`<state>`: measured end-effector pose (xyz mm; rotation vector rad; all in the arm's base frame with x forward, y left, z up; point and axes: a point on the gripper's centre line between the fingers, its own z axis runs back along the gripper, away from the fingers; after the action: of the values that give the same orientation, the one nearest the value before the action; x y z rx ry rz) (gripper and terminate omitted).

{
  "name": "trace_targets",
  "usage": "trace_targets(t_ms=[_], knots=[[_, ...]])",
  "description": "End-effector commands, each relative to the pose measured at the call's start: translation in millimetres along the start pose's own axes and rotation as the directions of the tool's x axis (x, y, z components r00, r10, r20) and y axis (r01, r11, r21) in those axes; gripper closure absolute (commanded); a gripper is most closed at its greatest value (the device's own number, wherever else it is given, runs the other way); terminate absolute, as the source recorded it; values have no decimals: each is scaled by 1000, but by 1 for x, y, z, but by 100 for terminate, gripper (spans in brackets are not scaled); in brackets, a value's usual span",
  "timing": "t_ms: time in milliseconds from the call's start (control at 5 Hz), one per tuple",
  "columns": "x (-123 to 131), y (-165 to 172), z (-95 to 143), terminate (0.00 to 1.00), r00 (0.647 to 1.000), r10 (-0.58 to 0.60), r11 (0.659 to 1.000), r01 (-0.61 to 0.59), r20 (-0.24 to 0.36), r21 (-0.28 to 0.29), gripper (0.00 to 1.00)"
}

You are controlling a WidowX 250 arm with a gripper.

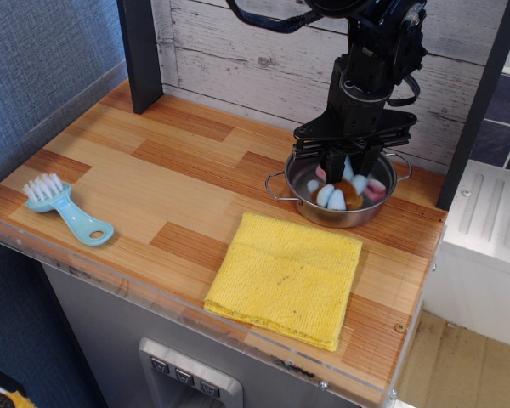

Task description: Place the toy right on top of the napkin.

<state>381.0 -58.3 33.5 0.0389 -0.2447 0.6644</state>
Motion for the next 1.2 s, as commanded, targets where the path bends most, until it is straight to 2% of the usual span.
trace_targets(t_ms=[0,200,400,600,1000], knots=[[23,-11,57,0,994,9,995,2,105,-104,0],[29,-11,74,0,990,19,991,-1,136,-131,0],[27,-9,91,0,988,9,992,10,156,-123,100],[18,-5,101,0,986,-29,993,47,166,-107,100],[-16,20,112,0,972,-151,986,160,183,-38,100]])
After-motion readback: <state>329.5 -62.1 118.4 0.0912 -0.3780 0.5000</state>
